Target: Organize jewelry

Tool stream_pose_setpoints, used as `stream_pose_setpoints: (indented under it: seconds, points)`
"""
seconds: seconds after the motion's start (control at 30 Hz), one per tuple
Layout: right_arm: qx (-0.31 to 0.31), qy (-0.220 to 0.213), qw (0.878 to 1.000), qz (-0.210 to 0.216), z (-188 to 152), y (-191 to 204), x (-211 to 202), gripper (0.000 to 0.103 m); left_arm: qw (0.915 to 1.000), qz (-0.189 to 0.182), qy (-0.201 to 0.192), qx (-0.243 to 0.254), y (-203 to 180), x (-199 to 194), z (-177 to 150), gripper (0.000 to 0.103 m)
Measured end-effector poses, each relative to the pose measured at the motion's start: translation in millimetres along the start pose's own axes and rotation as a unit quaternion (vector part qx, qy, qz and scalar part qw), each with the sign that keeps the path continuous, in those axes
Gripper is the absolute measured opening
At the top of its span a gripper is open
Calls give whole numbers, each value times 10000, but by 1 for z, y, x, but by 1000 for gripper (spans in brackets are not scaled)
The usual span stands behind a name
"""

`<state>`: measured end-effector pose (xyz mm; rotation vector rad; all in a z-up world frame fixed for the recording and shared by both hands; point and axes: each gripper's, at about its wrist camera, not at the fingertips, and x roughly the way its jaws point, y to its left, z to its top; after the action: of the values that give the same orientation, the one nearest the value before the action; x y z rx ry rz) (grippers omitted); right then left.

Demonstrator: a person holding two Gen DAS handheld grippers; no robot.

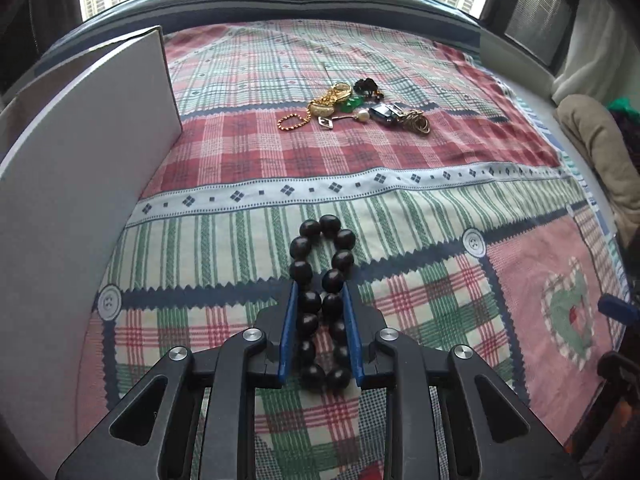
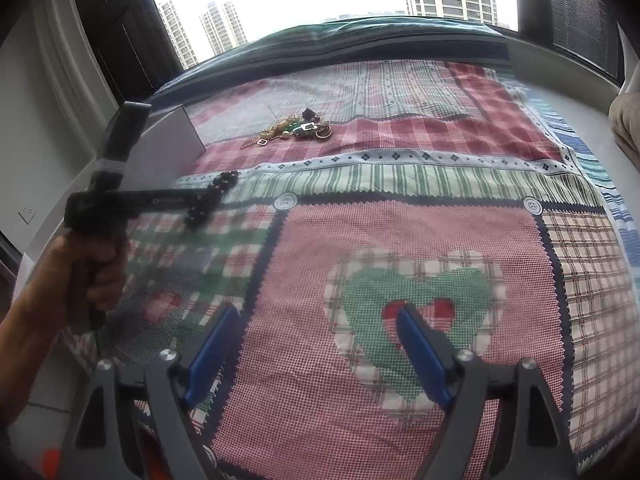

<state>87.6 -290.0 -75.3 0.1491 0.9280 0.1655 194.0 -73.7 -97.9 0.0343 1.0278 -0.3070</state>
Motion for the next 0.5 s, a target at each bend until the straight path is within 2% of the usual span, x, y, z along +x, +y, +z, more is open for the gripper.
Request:
stream_pose_setpoints:
  seconds: [0.07,0.1,0.17,0.2,0.23,0.37,0.47,0.5]
  points:
    - [-100,28,9998,154,18,-4,6,83,9999,19,7,-106,4,-10,-14,24]
    - [-174,11,9996,223,31,-6,11,83,9999,29,2,-164,6,-13,-19,30]
    - [-362,-38,9991,238,64,-9,29,83,9997,86,-46,-226,7,-17,-25,47]
    - [-458,-40,9987,207,81,-9,43,83,9996,138,-78,-238,8,-19,-27,60]
    - [-524,-38,9985,179,99,-9,58,83,9994,180,-104,-269,8,-21,-30,66]
    - [-907,160,9955,222,162,1,133,83,9989,69,-66,-452,16,-31,-40,69]
    - [-1244,277,9917,171,186,16,176,82,9989,154,-45,-445,22,-40,-51,73]
    - [-1433,346,9888,219,188,23,186,78,9989,186,-30,-432,23,-43,-54,74]
